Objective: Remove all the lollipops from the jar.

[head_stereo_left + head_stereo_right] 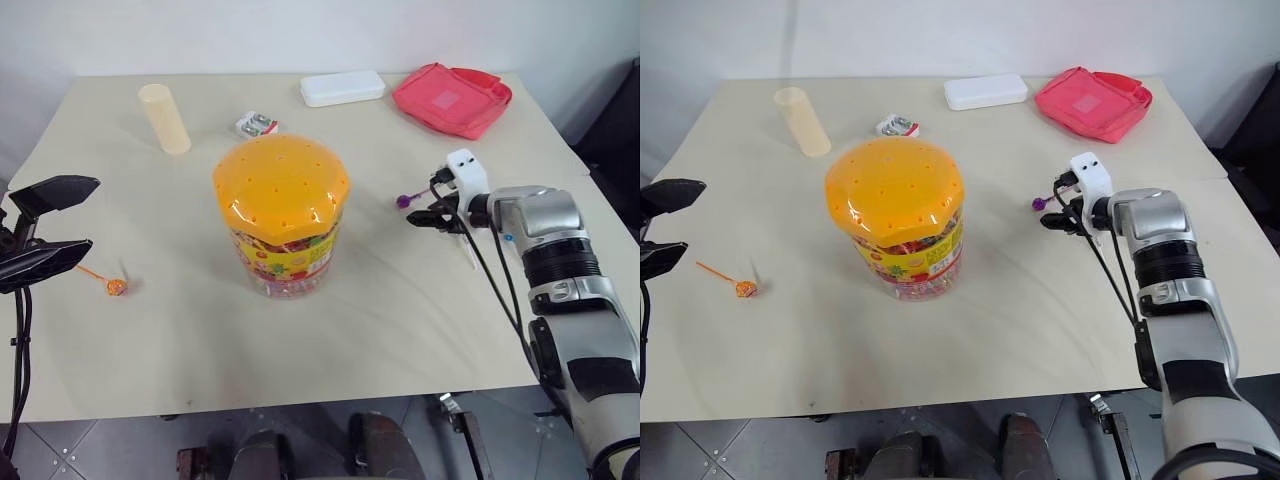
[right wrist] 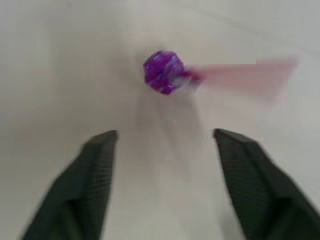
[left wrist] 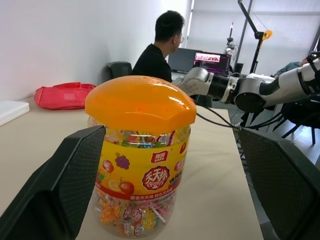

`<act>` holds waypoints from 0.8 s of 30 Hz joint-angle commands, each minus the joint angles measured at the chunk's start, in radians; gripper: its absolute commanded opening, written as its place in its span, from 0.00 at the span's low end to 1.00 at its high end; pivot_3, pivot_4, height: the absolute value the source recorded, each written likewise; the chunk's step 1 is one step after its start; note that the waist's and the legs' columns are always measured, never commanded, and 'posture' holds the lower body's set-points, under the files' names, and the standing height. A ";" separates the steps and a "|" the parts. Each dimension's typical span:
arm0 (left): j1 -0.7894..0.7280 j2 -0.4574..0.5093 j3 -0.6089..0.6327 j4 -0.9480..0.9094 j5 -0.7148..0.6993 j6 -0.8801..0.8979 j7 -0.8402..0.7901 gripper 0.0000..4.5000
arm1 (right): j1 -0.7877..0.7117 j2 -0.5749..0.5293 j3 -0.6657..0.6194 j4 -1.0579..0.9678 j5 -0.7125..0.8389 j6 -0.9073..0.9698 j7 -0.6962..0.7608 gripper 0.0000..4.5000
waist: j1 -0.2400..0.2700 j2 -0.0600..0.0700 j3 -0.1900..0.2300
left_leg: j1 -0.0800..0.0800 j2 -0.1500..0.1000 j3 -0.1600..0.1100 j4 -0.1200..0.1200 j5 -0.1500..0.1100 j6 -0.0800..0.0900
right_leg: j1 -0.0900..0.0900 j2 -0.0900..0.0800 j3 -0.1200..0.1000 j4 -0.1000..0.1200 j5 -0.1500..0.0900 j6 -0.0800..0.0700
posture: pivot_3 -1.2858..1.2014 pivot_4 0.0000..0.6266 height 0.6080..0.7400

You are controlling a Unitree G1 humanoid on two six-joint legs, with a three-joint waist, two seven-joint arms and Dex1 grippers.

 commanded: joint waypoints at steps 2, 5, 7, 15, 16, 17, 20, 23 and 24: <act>0.054 0.024 0.051 -0.034 0.026 0.025 0.026 1.00 | 0.099 -0.126 -0.104 -0.325 0.159 0.040 0.187 0.99 | 0.007 0.000 0.000 | 0.000 0.000 0.000 0.000 0.000 0.000 | 0.000 0.000 0.000 -0.001 0.000 0.000 | 0.52 0.24 1.00; 0.101 0.019 0.060 -0.049 0.044 0.050 0.061 1.00 | 0.226 -0.192 -0.128 -0.499 0.272 0.020 0.338 0.99 | 0.022 0.000 0.000 | 0.000 0.000 0.000 0.000 0.000 0.000 | 0.001 0.000 0.000 -0.003 0.000 0.000 | 0.52 0.24 1.00; 0.130 0.010 0.067 -0.064 0.046 0.061 0.069 1.00 | 0.299 -0.219 -0.128 -0.569 0.316 -0.010 0.409 0.99 | 0.027 0.000 0.000 | 0.000 0.001 0.001 0.000 0.000 0.000 | 0.002 0.000 0.000 -0.006 0.000 0.000 | 0.52 0.24 1.00; 0.347 -0.179 0.094 -0.265 0.091 0.064 0.331 1.00 | 0.540 -0.160 -0.030 -0.616 0.264 -0.255 0.443 0.99 | 0.046 -0.001 0.000 | 0.001 0.000 0.002 0.001 0.000 0.001 | 0.003 0.000 0.002 -0.008 0.001 0.001 | 0.52 0.24 1.00; 0.367 -0.215 0.108 -0.291 0.067 0.057 0.336 1.00 | 0.550 -0.149 -0.031 -0.615 0.265 -0.249 0.426 0.99 | 0.049 -0.001 0.000 | 0.001 0.000 0.002 0.001 0.000 0.001 | 0.003 -0.001 0.003 -0.008 0.001 0.001 | 0.52 0.24 1.00; 0.386 -0.247 0.120 -0.313 0.053 0.049 0.346 1.00 | 0.559 -0.137 -0.036 -0.617 0.270 -0.245 0.411 0.99 | 0.052 -0.001 0.000 | 0.001 0.000 0.001 0.002 0.000 0.001 | 0.002 -0.001 0.003 -0.008 0.001 0.001 | 0.52 0.24 1.00; 0.463 -0.303 0.126 -0.381 0.061 0.028 0.352 1.00 | 0.603 -0.119 -0.048 -0.657 0.293 -0.207 0.369 0.99 | 0.055 -0.002 -0.001 | 0.001 0.001 0.001 0.002 0.000 0.001 | 0.003 0.000 0.002 -0.008 0.001 0.001 | 0.52 0.24 1.00; 0.499 -0.330 0.132 -0.430 0.058 0.011 0.366 1.00 | 0.626 -0.123 -0.052 -0.671 0.298 -0.205 0.355 0.99 | 0.068 -0.002 -0.001 | 0.001 0.000 0.001 0.003 -0.001 0.001 | 0.004 -0.001 0.002 -0.008 0.001 0.001 | 0.52 0.24 1.00; 0.514 -0.338 0.136 -0.443 0.064 0.004 0.376 1.00 | 0.628 -0.118 -0.056 -0.674 0.301 -0.201 0.343 0.99 | 0.071 -0.002 -0.001 | 0.001 0.000 0.001 0.003 -0.001 0.001 | 0.004 -0.001 0.002 -0.008 0.001 0.001 | 0.52 0.24 1.00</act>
